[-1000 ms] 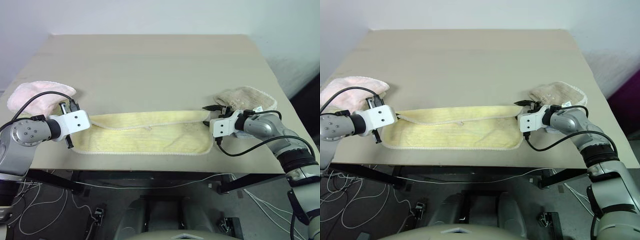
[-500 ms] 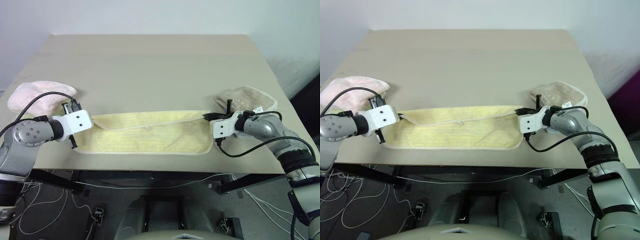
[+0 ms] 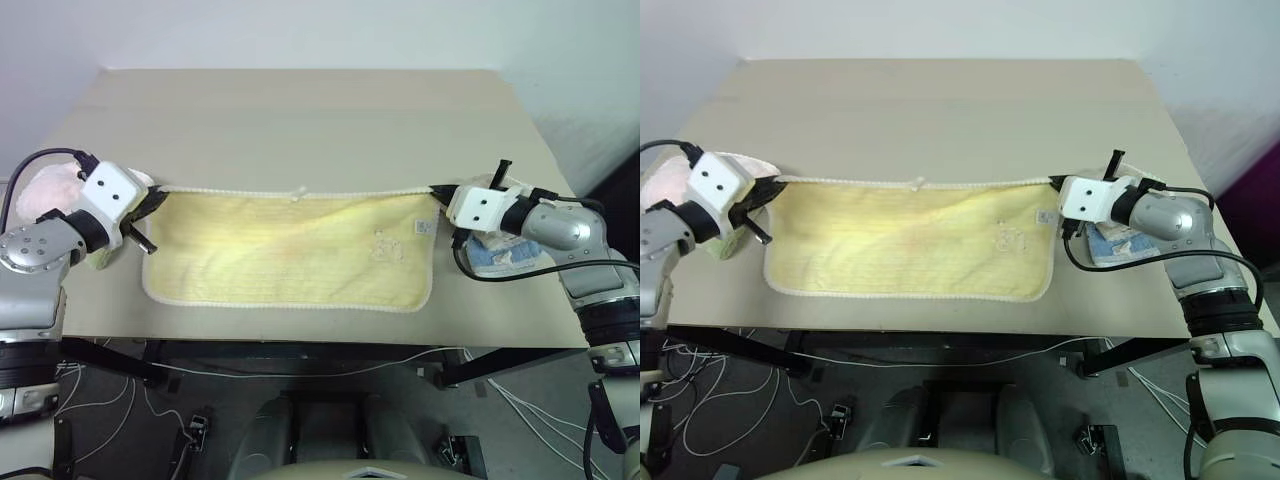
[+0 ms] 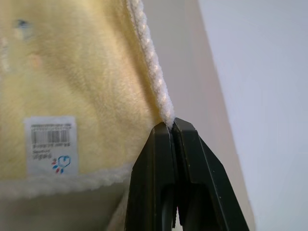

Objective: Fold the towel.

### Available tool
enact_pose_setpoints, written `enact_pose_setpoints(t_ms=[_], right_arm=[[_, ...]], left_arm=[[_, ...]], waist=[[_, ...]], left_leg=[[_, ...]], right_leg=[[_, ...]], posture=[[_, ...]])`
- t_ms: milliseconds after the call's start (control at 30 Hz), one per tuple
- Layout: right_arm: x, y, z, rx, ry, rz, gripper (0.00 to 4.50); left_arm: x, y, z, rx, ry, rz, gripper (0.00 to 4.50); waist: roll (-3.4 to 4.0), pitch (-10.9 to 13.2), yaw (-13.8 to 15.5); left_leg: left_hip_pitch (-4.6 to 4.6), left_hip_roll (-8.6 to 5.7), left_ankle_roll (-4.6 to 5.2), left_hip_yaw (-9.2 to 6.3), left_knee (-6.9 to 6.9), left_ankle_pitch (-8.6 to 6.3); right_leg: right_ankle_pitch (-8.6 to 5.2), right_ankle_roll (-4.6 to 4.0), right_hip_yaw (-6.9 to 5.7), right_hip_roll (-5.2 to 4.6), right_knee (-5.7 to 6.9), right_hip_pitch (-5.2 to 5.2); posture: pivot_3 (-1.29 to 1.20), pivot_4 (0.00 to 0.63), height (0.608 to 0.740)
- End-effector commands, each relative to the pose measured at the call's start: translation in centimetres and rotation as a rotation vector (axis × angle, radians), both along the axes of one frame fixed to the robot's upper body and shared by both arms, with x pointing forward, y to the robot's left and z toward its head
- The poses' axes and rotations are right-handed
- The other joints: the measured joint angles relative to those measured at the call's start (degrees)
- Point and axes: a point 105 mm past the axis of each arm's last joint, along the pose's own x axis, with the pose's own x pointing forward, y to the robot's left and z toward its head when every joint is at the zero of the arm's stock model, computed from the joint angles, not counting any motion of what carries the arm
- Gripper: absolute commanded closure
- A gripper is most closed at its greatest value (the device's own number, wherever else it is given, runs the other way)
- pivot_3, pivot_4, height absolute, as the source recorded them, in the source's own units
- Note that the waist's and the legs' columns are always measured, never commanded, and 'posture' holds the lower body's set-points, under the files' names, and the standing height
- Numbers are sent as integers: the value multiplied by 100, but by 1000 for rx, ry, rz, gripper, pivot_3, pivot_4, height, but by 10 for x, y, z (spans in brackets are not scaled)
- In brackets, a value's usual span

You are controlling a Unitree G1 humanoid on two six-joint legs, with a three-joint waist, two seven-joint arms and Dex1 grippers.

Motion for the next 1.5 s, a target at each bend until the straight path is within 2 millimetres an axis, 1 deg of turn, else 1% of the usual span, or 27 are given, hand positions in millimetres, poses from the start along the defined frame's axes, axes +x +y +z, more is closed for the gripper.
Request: enact_pose_setpoints(t_ms=[33, 133, 233, 333, 400, 467, 567, 633, 733, 800, 833, 900, 967, 1133, 1233, 1300, 1367, 1500], right_arm=[[8, -6, 51, 46, -120, -25, 4460], [17, -11, 76, 53, -170, -42, 4460], [18, -15, 99, 62, -202, -33, 4460], [8, -20, 115, 80, -199, 4, 4460], [-3, -23, 118, 111, -158, 41, 4460], [-13, -22, 113, 129, -105, 79, 4460], [-40, -18, 83, 175, 78, 159, 4460], [-56, -14, 69, 194, 183, 192, 4460], [-87, -4, 32, 219, 421, 245, 4460], [-99, 0, 22, 231, 502, 256, 4460], [-108, 2, 14, 228, 560, 262, 4460], [-121, 3, 2, 228, 650, 267, 4460], [-130, 3, -6, 228, 713, 265, 4460], [-151, 2, -18, 229, 862, 278, 4460], [-151, 6, -20, 237, 857, 293, 4460], [-143, 8, -19, 251, 822, 288, 4460], [-129, 9, -18, 251, 778, 272, 4460], [-106, 4, -21, 231, 735, 242, 4460]], left_arm=[[10, 1, 39, -33, -135, 10, 4500], [25, 4, 70, -32, -225, 40, 4500], [30, 7, 96, -15, -296, 43, 4500], [22, 8, 120, -18, -344, 2, 4500], [9, 9, 122, -13, -334, -62, 4500], [-4, 6, 116, 17, -321, -131, 4500], [-25, 13, 84, -12, -182, -198, 4500], [-35, 16, 67, -20, -106, -215, 4500], [-52, 27, 27, -10, 64, -186, 4500], [-59, 31, 15, -13, 120, -177, 4500], [-65, 34, 3, 4, 176, -172, 4500], [-76, 39, -13, 19, 260, -164, 4500], [-85, 41, -23, 15, 315, -172, 4500], [-99, 42, -34, 1, 390, -187, 4500], [-101, 43, -38, -1, 408, -178, 4500], [-95, 43, -39, -1, 396, -167, 4500], [-83, 43, -37, 1, 368, -146, 4500], [-52, 43, -32, 2, 307, -93, 4500]], waist=[[0, 0, -2], [-1, 0, -6], [-1, 0, -10], [-1, 0, -17], [1, 1, -23], [1, 1, -39], [2, 0, -39], [3, 0, -29], [3, 0, -2], [3, 0, 7], [2, 0, 12], [2, 0, 17], [1, -1, 22], [1, -1, 31], [1, -1, 29], [1, -1, 22], [1, -1, 21], [0, -2, 41]], left_leg=[[0, -1, 0, 0, 0, 0], [-1, -2, -1, 1, 2, 0], [-3, -4, -1, 1, -2, 1], [-7, -4, -1, 3, -1, 1], [-9, -4, 0, 4, -2, 1], [-10, -1, 0, 5, -3, 1], [-9, 6, 1, 4, -4, 0], [-4, 8, 2, 4, -2, -1], [-4, 8, 3, 3, 0, -1], [-2, 7, 5, 2, 1, -3], [-3, 7, 5, 2, 2, -3], [0, 7, 6, 2, 1, -3], [3, 7, 6, 1, -1, -4], [4, 7, 7, 1, -2, -5], [6, 8, 7, 0, -3, -6], [7, 8, 7, 1, -4, -6], [7, 8, 7, 1, -4, -6], [5, 4, 7, -1, -2, -5]], right_leg=[[0, 0, 0, 0, 1, -1], [0, 0, -1, 1, 1, -3], [0, 0, -1, 0, -5, -3], [0, 1, -1, 0, -7, -5], [0, 1, 0, 0, -7, -7], [0, 1, 2, 0, -6, -10], [0, 0, 5, -3, -6, -8], [-1, 0, 6, -5, -4, -3], [-1, 0, 8, -9, 0, -2], [-1, -1, 8, -12, -2, 2], [-1, 0, 7, -12, -2, 1], [-1, -1, 6, -15, -6, 6], [-1, -1, 5, -17, -11, 11], [-1, -2, 3, -22, -16, 15], [-1, -2, 4, -22, -16, 17], [-1, -2, 4, -23, -17, 17], [-1, -2, 3, -22, -16, 15], [0, -1, -4, -22, -18, 16]], posture=[[0, 150, 740], [0, 150, 740], [0, 150, 740], [0, 150, 740], [0, 150, 740], [0, 150, 740], [0, 150, 740], [0, 150, 740], [0, 150, 740], [0, 150, 740], [0, 150, 740], [0, 150, 740], [0, 150, 740], [0, 150, 740], [0, 150, 740], [0, 150, 740], [0, 150, 740], [0, 150, 740]])
